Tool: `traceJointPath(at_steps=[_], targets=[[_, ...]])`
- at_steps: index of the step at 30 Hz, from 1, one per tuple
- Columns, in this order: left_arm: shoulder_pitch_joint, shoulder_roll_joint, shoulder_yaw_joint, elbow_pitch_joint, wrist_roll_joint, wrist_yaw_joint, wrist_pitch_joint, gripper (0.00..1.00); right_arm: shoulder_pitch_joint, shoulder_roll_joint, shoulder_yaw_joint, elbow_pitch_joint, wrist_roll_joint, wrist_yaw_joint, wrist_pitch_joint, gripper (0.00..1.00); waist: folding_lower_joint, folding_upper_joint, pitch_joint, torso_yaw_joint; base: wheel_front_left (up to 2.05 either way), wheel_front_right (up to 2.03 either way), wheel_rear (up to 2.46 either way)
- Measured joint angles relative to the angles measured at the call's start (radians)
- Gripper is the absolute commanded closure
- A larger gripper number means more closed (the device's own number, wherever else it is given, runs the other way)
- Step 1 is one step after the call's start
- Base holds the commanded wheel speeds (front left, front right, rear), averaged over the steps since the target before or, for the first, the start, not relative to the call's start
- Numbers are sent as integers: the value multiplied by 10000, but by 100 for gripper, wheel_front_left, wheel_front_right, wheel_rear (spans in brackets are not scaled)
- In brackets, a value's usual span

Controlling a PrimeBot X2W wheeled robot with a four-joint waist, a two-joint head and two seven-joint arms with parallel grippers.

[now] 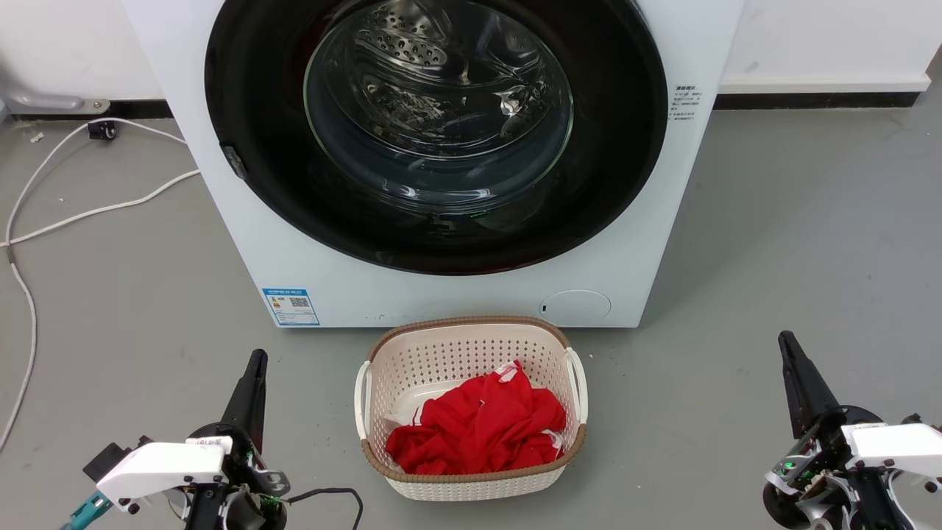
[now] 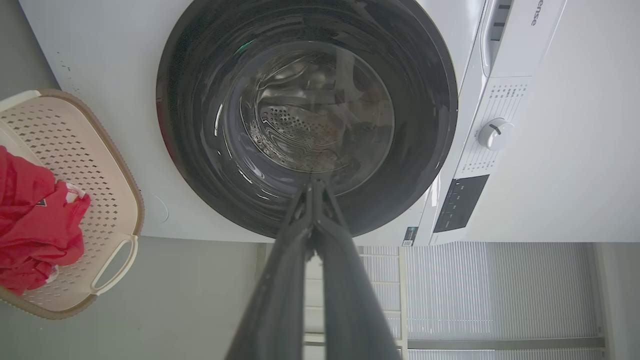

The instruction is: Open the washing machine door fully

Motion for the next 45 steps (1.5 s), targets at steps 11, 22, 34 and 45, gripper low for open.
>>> traceJointPath(at_steps=[11, 22, 34, 45], targets=[[-1, -8, 13, 2, 31, 0, 31, 100, -2, 13, -25, 2, -44, 0, 12, 100, 0, 0, 0, 0, 0, 0, 0], [377, -90, -63, 347, 61, 15, -44, 0, 426, 59, 48, 307, -56, -2, -71, 0, 0, 0, 0, 0, 0, 0, 0], [370, -90, -405, -244, 809, 15, -637, 0, 447, 75, 318, -205, -755, -2, -656, 0, 0, 0, 2, 21, 0, 0, 0], [332, -92, -523, -1099, 3112, 17, -1089, 0, 510, 79, 387, -1001, -3394, -2, -1099, 0, 1, 0, 9, 59, 0, 0, 0]])
